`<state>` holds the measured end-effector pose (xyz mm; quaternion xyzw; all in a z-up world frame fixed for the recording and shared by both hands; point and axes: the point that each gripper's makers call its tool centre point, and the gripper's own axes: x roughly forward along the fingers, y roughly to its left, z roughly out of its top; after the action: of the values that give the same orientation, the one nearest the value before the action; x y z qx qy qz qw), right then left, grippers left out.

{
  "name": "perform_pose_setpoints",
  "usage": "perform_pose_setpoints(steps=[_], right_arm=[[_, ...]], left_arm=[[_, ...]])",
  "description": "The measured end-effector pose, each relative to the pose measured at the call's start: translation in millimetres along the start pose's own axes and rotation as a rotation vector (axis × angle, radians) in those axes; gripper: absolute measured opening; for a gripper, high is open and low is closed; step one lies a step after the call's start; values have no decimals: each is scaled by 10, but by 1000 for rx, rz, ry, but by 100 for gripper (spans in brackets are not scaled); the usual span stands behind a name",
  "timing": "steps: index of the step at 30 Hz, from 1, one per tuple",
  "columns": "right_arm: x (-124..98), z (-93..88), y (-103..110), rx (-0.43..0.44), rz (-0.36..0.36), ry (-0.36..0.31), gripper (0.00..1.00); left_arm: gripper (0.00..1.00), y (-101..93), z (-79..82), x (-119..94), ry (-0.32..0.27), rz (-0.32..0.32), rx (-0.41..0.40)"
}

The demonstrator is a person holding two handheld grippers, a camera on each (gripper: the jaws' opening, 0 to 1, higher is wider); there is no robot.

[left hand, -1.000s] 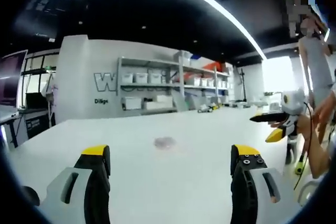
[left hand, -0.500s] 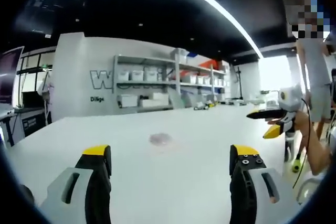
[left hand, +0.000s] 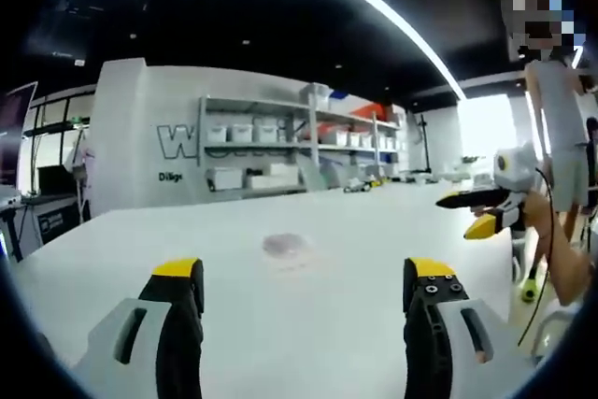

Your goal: Open the resealable bag by pulling the two sides of the seal apart until the entire bag opening is separated and visibly accessible.

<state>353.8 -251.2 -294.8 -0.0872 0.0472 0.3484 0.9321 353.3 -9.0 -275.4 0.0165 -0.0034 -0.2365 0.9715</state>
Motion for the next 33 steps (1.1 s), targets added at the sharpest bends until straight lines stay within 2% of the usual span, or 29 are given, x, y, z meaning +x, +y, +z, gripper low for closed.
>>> perform_pose_setpoints(steps=[8, 14, 19, 22, 33], right_arm=[[138, -66, -48, 13, 7, 9, 84], [267, -96, -64, 10, 17, 6, 83], [346, -117, -41, 9, 32, 13, 82], [378, -110, -35, 7, 36, 10, 82], [476, -57, -116, -21, 36, 13, 81]], left_arm=[[85, 36, -35, 174, -1, -12, -4], [84, 66, -128, 284, 19, -4, -2], [84, 84, -179, 324, 36, -9, 1], [84, 126, -170, 332, 27, 1, 5], [82, 191, -201, 433, 44, 10, 3]])
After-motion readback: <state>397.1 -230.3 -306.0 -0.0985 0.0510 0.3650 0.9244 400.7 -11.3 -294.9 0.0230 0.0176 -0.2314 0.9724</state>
